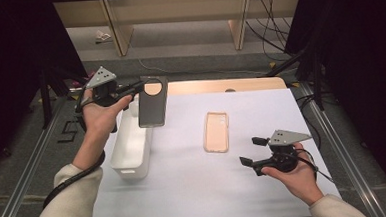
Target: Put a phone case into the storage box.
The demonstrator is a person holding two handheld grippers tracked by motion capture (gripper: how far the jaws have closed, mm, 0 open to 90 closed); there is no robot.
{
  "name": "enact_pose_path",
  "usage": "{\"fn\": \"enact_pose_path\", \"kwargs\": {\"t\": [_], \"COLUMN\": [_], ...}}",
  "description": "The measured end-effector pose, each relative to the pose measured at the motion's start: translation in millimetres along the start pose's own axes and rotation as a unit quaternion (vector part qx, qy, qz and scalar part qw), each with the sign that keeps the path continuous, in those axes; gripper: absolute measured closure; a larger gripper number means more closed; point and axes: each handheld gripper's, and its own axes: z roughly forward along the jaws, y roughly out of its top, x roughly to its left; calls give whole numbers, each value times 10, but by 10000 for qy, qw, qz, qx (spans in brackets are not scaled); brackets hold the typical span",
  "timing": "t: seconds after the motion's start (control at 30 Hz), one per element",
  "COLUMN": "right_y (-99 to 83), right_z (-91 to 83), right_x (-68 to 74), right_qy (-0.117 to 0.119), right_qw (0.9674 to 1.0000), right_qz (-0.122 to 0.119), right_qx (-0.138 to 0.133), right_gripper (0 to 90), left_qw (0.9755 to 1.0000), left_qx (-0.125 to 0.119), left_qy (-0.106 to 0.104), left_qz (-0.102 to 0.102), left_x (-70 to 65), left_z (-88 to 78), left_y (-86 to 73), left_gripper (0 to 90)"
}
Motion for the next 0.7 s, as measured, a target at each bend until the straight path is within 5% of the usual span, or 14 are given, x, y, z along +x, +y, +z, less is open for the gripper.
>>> {"fn": "enact_pose_path", "kwargs": {"t": [0.7], "right_y": [-8], "right_z": [3], "right_x": [-14], "right_qy": [7], "right_qw": [10000], "right_qz": [34], "right_qx": [3], "right_gripper": [168], "left_qw": [9998], "left_qx": [72], "left_qy": [190], "left_qz": [22], "left_x": [293], "left_z": [65], "left_y": [109], "left_gripper": [816]}}
